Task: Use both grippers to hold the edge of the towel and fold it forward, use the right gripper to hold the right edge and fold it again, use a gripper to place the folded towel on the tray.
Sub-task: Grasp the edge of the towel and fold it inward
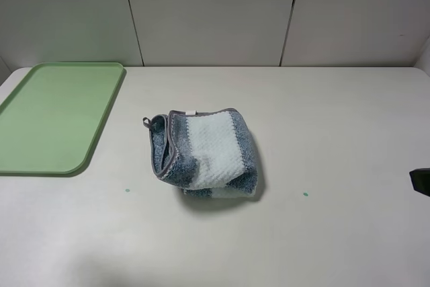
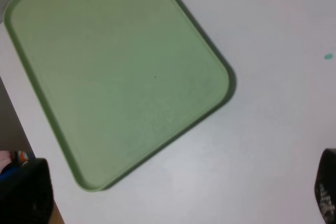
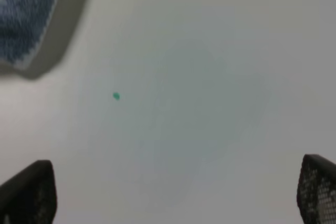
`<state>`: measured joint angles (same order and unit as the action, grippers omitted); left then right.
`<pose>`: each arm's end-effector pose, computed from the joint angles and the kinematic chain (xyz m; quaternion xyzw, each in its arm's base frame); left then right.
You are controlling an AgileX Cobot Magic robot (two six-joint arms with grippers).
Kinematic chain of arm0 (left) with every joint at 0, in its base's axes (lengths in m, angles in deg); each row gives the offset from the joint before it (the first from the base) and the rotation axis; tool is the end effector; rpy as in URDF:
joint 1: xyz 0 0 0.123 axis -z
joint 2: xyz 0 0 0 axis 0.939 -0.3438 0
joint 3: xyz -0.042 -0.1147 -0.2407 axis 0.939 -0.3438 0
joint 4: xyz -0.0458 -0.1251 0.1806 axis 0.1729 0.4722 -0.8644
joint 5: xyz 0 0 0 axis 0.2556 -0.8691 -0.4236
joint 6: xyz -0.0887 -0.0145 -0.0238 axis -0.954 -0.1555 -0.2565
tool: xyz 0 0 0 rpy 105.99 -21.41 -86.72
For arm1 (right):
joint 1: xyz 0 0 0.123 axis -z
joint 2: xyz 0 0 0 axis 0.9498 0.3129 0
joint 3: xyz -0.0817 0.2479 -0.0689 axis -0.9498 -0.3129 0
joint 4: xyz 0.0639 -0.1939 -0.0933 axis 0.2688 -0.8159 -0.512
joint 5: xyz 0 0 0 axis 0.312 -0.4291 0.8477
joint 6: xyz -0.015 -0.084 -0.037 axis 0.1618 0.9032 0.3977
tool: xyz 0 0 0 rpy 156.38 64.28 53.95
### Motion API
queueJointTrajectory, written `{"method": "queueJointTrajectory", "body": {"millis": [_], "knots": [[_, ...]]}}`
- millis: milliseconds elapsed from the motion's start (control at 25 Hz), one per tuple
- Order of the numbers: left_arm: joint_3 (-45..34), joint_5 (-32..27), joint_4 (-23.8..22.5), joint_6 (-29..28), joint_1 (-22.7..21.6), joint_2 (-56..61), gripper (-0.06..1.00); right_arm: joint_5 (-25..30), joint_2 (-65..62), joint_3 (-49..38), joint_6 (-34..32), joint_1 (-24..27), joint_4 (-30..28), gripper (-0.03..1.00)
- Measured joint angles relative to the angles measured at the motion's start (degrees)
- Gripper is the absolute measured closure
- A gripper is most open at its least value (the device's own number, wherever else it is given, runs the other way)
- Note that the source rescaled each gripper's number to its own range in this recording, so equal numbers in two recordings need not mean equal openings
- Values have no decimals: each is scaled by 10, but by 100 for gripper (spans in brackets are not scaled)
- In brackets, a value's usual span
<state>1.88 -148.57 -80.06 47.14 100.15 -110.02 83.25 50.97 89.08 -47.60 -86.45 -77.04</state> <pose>0.0935 -0.0188 0.3280 0.3091 0.8604 0.1126 0.3891 0.0572 0.0201 0.2642 -0.1854 0.9198 0.0480 0.3424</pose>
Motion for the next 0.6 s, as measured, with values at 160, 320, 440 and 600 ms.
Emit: {"method": "queueJointTrajectory", "body": {"millis": [160,320,440,600], "knots": [[0,0,0,0,0,0,-6,15,-48,-3,0,2,1,-3],[0,0,0,0,0,0,-6,19,-96,-14,0,2,12,-3],[0,0,0,0,0,0,-6,19,-138,-14,0,18,14,-3],[0,0,0,0,0,0,-6,19,-212,-14,0,46,14,-3]]}}
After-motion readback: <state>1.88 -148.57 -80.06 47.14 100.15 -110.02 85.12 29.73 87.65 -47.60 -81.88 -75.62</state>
